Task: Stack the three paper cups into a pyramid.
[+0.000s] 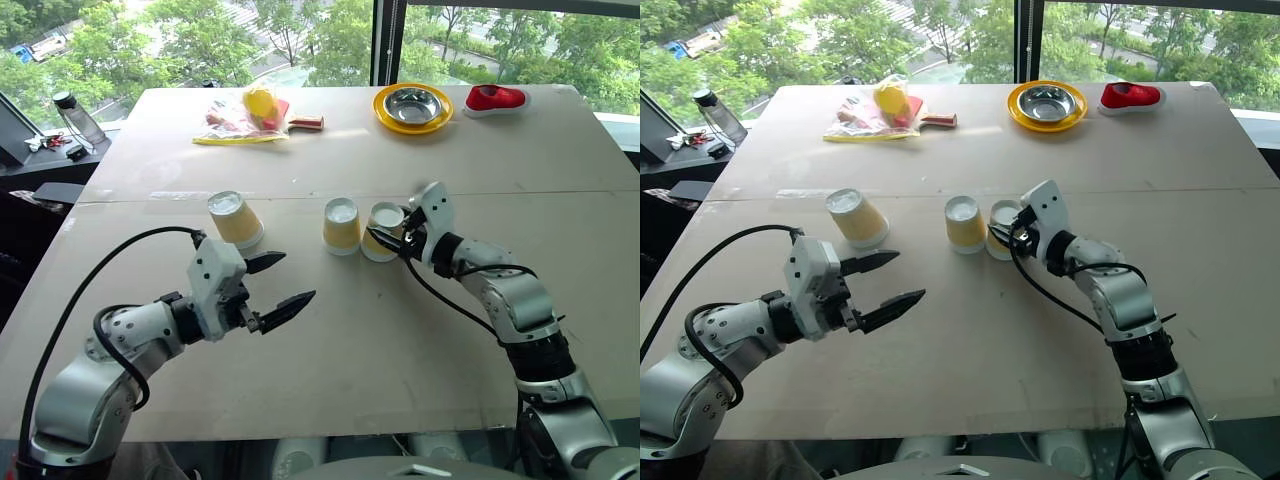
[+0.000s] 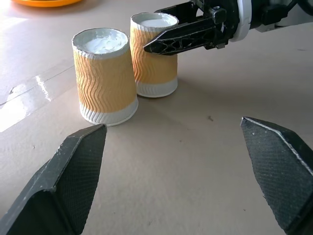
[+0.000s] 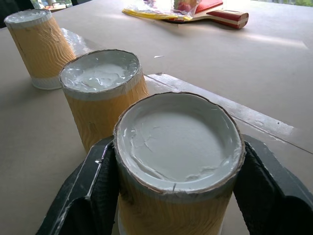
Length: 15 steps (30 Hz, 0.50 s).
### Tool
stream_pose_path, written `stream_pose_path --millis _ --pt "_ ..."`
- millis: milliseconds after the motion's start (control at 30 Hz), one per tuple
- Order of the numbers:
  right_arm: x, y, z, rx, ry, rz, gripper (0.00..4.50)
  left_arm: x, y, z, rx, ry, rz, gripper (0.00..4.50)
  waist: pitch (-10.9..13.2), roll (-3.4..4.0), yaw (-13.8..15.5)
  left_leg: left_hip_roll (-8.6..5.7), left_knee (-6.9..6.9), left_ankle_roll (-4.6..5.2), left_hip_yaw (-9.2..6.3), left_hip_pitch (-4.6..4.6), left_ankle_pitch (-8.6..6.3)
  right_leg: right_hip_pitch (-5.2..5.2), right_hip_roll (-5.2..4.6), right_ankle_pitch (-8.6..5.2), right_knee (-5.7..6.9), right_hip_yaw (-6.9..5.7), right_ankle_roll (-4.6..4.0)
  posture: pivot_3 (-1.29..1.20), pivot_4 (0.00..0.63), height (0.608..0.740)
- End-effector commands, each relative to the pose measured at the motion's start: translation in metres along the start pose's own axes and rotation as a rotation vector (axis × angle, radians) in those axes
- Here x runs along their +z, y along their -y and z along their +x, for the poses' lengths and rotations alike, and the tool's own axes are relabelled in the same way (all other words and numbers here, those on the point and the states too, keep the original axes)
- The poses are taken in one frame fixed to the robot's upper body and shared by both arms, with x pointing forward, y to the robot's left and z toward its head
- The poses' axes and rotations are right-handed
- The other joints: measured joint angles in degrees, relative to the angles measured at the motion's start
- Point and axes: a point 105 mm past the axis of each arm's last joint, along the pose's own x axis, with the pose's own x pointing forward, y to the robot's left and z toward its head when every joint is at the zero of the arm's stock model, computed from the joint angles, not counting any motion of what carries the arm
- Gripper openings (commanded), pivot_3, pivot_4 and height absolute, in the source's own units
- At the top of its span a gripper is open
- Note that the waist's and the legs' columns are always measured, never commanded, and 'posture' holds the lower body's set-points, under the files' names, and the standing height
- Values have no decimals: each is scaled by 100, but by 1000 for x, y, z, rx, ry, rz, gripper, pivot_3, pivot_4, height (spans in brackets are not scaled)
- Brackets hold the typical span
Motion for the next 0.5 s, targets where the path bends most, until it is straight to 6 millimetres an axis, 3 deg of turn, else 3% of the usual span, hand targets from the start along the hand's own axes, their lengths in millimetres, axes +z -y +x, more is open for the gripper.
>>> stream_pose_path --millis 33,367,433,500 --pt "14 -2 3 20 48 -44 3000 15 1 -4 21 44 68 4500 0 0 -17 0 0 0 -1 0 0 0 1 0 1 -1 0 0 150 740" --pt "14 -5 11 34 59 -71 3000 18 -1 -2 45 71 59 4500 0 0 -57 1 0 0 0 1 0 -1 0 0 4 0 0 0 150 740" --pt "14 -5 11 43 59 -61 3248 19 -1 -1 42 79 55 4500 0 0 -58 1 0 0 1 1 0 -1 0 0 4 1 0 0 150 740" --pt "16 -3 10 34 71 -64 4032 20 -2 0 49 96 53 4500 0 0 -57 1 0 0 0 1 0 -1 0 0 6 0 0 0 150 740"
